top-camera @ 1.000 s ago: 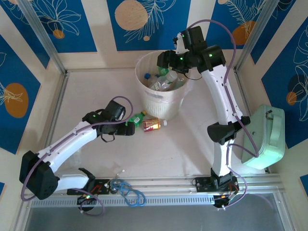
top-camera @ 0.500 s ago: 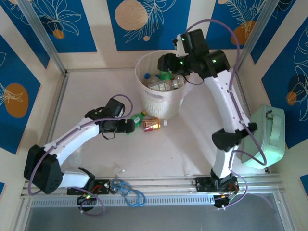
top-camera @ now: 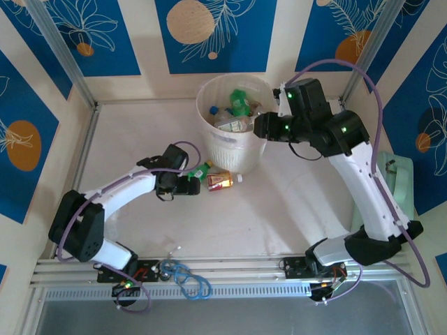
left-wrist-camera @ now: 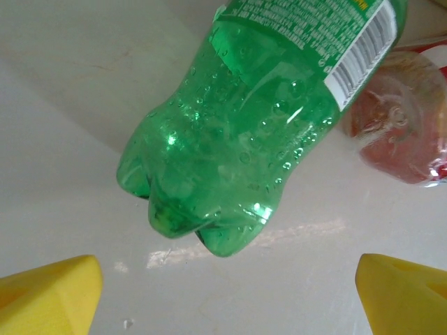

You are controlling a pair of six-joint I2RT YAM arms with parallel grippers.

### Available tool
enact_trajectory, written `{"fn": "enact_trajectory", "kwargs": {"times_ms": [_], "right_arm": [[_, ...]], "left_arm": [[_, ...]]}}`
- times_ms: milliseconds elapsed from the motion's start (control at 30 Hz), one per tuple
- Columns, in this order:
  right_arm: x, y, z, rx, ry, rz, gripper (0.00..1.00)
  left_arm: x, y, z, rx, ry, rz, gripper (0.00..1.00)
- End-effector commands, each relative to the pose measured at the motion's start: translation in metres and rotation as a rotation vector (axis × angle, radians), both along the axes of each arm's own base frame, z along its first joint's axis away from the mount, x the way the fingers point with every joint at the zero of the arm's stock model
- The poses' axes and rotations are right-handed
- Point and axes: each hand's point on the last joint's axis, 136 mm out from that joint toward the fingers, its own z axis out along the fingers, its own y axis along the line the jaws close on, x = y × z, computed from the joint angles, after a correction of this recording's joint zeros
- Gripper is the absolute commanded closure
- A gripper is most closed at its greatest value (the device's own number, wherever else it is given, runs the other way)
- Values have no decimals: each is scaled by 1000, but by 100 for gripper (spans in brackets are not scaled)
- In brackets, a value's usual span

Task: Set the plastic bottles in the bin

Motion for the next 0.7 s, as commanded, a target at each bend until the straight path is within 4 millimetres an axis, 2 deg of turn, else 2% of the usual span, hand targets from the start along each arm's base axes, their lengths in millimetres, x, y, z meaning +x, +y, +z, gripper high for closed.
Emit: {"fn": "enact_trajectory", "kwargs": {"times_ms": [0,133,267,500,667], "right_arm": [[-20,9,17,61,-51,34,59],[-36,16,8,68,-30,55,49],[-42,13,3,78,-10,43,37],[-51,12,-1,90,7,48,34],[-52,16,-4,98,13,51,34]], "left_arm": [[12,-5,0,5,-15,-42,7],[27,-3,-5,65,-44,-69,4],[33,-10,-8,55,-63,-128,2],[42,-14,-15,73,-85,-187,2],[40,-20,-29,54,-32,-184,10]]}}
